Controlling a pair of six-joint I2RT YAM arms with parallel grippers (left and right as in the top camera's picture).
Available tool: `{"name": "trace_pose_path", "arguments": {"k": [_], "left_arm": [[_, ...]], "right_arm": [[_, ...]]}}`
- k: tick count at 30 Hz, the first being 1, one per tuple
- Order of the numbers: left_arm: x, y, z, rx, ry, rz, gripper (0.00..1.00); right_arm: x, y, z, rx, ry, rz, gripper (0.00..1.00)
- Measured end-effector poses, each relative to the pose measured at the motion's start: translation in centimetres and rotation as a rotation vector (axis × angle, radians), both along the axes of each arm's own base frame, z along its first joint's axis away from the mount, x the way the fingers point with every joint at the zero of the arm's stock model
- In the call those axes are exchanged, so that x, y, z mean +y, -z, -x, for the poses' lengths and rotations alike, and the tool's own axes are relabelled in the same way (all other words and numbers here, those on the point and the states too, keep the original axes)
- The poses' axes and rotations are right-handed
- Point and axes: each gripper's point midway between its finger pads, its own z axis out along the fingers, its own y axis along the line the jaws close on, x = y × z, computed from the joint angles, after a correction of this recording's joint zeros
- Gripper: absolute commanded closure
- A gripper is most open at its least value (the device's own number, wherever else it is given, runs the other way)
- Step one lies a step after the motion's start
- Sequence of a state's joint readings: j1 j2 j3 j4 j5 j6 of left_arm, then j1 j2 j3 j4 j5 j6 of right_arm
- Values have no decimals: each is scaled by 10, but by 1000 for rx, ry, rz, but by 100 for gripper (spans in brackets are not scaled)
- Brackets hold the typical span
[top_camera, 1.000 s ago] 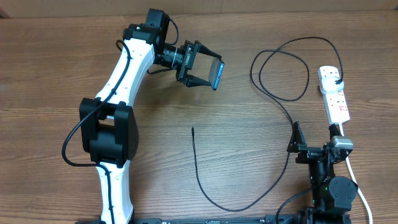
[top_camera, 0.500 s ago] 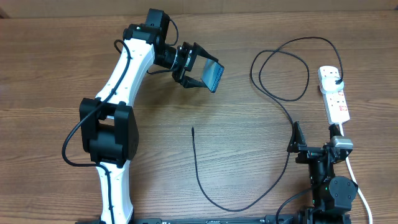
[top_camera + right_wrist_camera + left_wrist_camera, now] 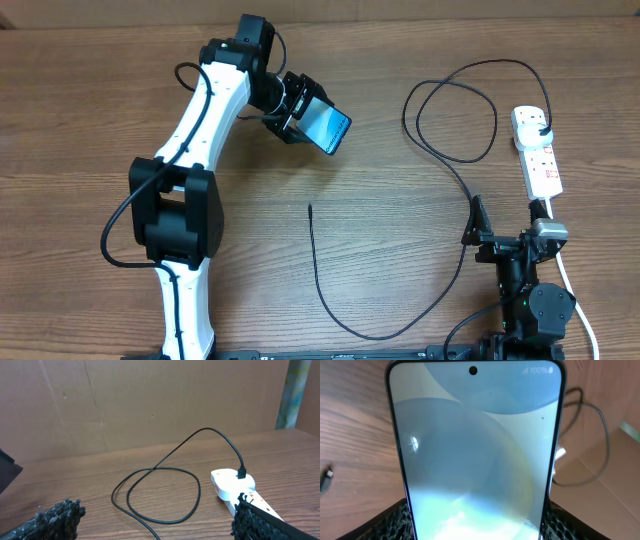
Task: Plug charger to phone and switch on socket
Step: 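Raise the held phone with the left gripper toward the table center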
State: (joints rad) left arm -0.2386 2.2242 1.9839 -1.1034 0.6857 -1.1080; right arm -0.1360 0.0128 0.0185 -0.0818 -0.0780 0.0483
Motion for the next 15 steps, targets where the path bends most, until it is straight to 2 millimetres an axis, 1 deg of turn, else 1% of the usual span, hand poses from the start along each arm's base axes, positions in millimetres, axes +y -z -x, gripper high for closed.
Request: {"name": "trace_pose_path", "arguments": {"k": [5, 8, 15], "left_arm": [[7, 11, -2, -25, -9, -107, 96], [15, 16, -4, -33, -20, -161, 96], [25, 22, -8, -49, -36, -226, 96]], "right_arm": [[0, 0, 0, 0, 0, 0, 0], [0, 0, 0, 0, 0, 0, 0], [-1, -3, 0, -11, 3, 2, 0]]}}
